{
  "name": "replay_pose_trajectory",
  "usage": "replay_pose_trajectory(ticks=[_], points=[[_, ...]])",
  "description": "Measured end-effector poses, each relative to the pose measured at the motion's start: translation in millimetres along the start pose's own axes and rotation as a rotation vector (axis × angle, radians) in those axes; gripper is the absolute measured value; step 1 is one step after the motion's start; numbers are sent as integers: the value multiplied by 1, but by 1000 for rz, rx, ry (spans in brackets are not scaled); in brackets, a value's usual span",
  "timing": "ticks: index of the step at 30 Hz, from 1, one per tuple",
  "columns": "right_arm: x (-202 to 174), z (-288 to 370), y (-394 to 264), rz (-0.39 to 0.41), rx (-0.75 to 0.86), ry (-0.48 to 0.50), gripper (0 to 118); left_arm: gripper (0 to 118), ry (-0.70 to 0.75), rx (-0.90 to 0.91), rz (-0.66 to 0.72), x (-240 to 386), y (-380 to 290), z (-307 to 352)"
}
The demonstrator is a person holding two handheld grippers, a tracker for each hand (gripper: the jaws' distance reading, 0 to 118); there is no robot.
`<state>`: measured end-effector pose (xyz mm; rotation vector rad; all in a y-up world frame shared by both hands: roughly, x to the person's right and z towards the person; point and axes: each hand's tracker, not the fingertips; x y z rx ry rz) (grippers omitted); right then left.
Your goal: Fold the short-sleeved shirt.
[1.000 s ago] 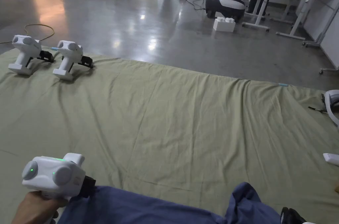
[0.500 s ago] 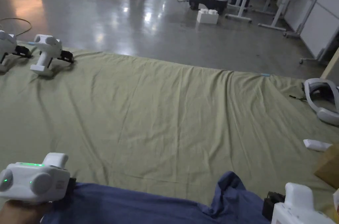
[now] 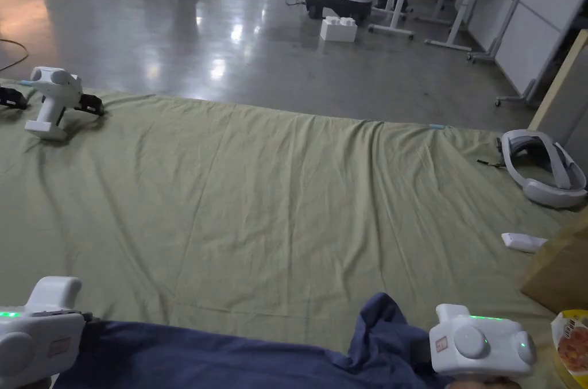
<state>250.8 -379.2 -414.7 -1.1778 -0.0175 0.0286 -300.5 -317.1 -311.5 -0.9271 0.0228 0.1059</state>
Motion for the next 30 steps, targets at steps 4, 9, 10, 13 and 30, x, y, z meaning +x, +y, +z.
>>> replay_pose_trajectory(ticks=[4, 9, 10, 13, 30], points=[[-7, 3, -1, 43, 28, 4, 9, 7, 9, 8, -6, 2, -7, 5], [-2, 28, -13, -13, 137, 40, 6, 7, -4, 38, 19, 1, -13, 18], [-1, 37, -16, -21, 167, 50, 6, 7, -4, 42, 21, 0, -14, 22], [1, 67, -27, -20, 227, 54, 6, 7, -16, 68, 29, -2, -16, 35], [20, 192, -145, 37, 382, 55, 6, 7, -82, 213, 64, -27, -79, 138]])
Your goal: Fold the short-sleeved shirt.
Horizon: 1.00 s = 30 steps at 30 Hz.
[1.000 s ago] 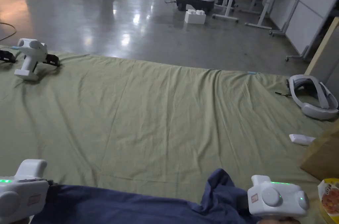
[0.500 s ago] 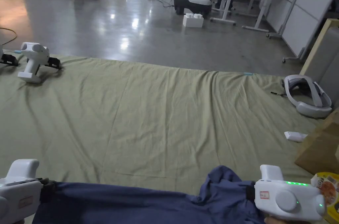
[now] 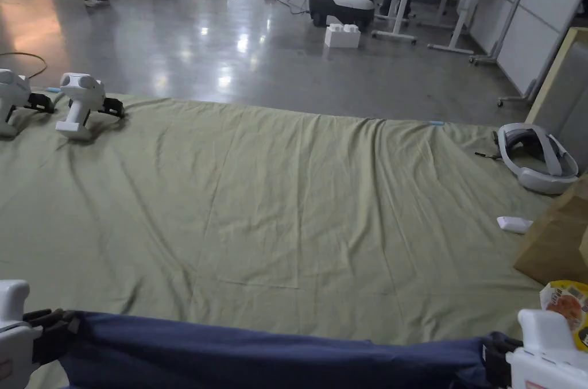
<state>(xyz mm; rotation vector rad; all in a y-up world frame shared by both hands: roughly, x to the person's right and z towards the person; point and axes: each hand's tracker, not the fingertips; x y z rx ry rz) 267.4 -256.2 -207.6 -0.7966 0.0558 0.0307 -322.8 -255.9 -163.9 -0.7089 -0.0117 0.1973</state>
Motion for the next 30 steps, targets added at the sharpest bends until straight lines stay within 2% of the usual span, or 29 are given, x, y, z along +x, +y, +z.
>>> replay_pose_trajectory(ticks=[6, 15, 23, 24, 26, 27, 28, 29, 30], points=[[-1, 17, -49, 41, -87, -29, 6, 7, -10, -59, 19, -10, -40, 20], [0, -18, -109, 107, -239, -99, 6, 7, 29, -284, -56, -14, -103, -2], [-8, -33, -115, 149, -225, -134, 8, 8, 67, -311, -82, -5, -110, -18], [-10, -34, -115, 161, -222, -148, 13, 10, 71, -311, -80, -3, -109, -19], [-14, -30, -113, 198, -221, -224, 33, 33, 57, -294, -62, -2, -106, -13], [-15, -25, -108, 198, -212, -265, 47, 49, 43, -281, -42, -1, -102, -11], [-16, -19, -104, 183, -191, -278, 66, 73, 50, -270, -37, 1, -99, -9], [-16, -8, -94, 123, -134, -272, 77, 76, 60, -232, -39, 4, -94, -4], [-16, -2, -89, 97, -104, -264, 84, 76, 58, -204, -41, 6, -89, -2]])
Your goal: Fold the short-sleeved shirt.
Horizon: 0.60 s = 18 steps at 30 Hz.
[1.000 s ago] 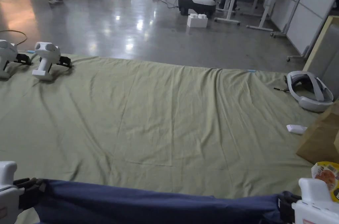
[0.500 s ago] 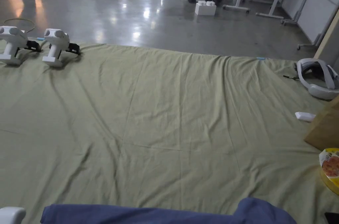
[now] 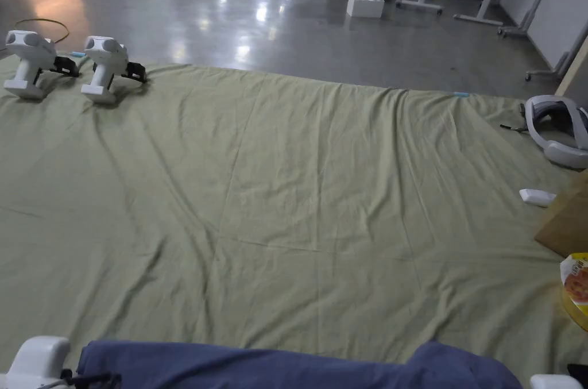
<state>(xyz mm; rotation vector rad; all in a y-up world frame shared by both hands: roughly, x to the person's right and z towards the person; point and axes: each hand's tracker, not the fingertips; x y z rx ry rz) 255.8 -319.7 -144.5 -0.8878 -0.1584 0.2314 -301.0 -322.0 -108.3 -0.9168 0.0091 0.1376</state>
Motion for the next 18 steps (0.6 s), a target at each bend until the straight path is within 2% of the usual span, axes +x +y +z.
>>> replay_pose_trajectory(ticks=[4, 9, 14, 16, 17, 18], points=[[-4, 26, 28, -89, 177, 54, 87, 76, 13, 123, -27, 15, 25, 11], [-32, 42, 56, -105, 389, 97, 86, 75, 28, 295, -54, 36, 53, 16], [-65, 58, 74, -154, 606, 138, 68, 71, 60, 489, -51, 49, 71, 21], [-75, 63, 80, -166, 669, 156, 55, 59, 76, 544, -59, 54, 74, 24], [-81, 65, 82, -166, 700, 157, 44, 47, 92, 583, -66, 57, 76, 28], [-86, 68, 85, -164, 714, 142, 31, 29, 104, 618, -70, 59, 78, 31]])
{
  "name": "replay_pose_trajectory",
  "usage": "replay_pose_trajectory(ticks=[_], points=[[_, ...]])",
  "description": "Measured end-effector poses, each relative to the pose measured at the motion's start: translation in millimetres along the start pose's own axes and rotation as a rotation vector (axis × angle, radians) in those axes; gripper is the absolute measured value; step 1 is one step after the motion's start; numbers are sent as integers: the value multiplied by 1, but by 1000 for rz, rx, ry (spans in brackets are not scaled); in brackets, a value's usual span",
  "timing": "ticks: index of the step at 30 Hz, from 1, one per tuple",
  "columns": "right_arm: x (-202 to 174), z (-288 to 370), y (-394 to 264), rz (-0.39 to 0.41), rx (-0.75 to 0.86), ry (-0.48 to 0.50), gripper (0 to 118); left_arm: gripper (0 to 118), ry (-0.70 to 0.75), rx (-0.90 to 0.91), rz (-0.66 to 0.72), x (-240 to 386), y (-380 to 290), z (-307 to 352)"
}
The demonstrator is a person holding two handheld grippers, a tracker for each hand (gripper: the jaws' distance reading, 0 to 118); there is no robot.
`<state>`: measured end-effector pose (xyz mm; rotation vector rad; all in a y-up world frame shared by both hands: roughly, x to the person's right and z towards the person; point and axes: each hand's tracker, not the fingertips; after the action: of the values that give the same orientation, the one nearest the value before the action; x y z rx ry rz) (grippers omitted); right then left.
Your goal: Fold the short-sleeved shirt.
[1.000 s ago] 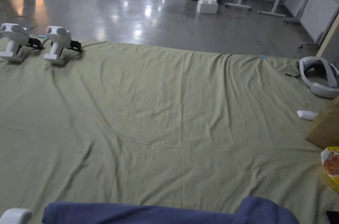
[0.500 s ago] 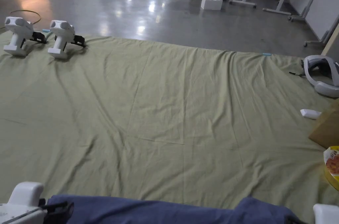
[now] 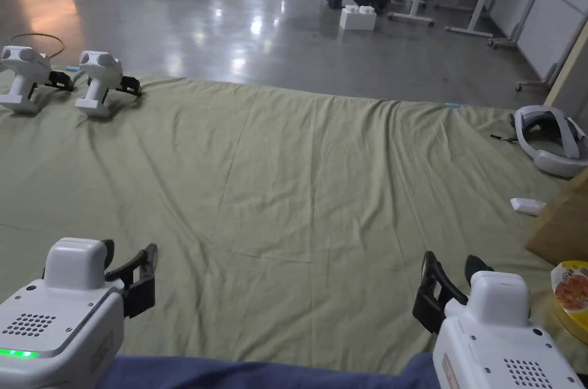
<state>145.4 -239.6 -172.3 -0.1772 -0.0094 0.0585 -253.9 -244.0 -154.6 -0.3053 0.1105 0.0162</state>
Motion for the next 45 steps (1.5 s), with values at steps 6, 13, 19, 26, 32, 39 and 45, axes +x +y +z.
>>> replay_pose_trajectory(ticks=[6, 13, 19, 26, 32, 39, 45], points=[[-16, 2, 11, -34, 130, 13, 18, 16, 26, 132, 51, 8, 9, 8], [-22, -1, 13, -52, 141, -16, 14, 4, 80, 165, 57, 9, 8, 9], [-17, -3, 11, -56, 120, -43, 14, 4, 82, 126, 34, -4, -4, 5], [-12, -12, 5, -35, 59, -35, 14, 4, -18, -118, 69, -52, -23, -1], [-14, -20, -3, -14, 4, -11, 14, 4, -174, -444, 198, -114, -59, -17], [-19, -25, -13, 16, -49, 8, 14, 5, -342, -652, 296, -143, -92, -31], [-20, -24, -17, 28, -73, 13, 14, 72, -409, -711, 504, -165, -117, -51]])
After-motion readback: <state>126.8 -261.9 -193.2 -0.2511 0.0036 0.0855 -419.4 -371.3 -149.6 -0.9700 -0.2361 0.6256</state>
